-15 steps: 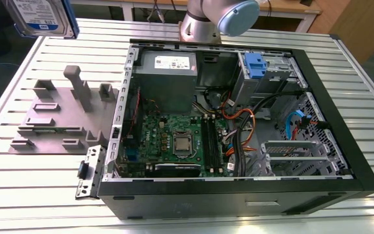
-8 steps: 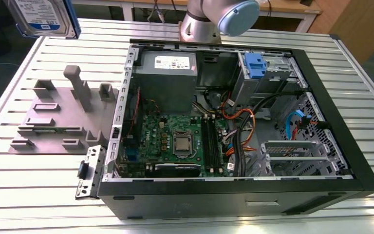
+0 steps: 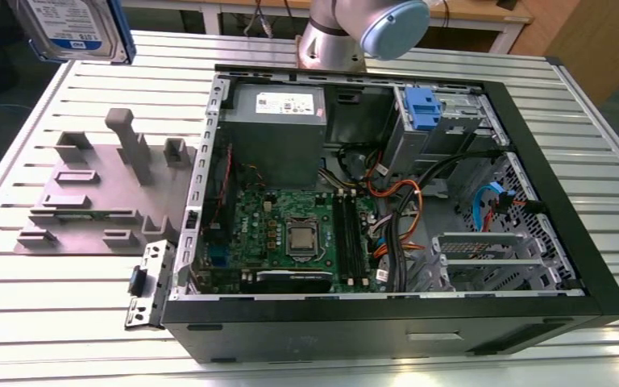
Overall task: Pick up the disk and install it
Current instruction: 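Pick up the disk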
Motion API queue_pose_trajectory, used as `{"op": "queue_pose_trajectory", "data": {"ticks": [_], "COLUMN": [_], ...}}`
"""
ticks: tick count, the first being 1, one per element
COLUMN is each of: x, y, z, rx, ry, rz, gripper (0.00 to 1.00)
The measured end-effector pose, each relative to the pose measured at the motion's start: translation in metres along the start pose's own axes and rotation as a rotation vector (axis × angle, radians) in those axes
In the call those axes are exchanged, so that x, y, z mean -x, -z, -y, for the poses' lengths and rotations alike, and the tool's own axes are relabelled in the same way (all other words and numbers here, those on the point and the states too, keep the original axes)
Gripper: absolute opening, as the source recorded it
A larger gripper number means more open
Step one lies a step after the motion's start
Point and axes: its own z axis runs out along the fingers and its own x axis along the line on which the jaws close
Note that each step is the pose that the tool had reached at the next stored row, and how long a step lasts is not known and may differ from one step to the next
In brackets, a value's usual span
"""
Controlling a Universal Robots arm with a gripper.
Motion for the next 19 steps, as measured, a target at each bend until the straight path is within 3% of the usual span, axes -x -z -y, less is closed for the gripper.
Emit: {"op": "queue_pose_trajectory", "data": {"ticks": [19], "x": [0.0000], "y": [0.0001], "z": [0.0045], "rx": [0.0000], "ry": [0.000], "rz": [-0.0003], "gripper": [0.36]}}
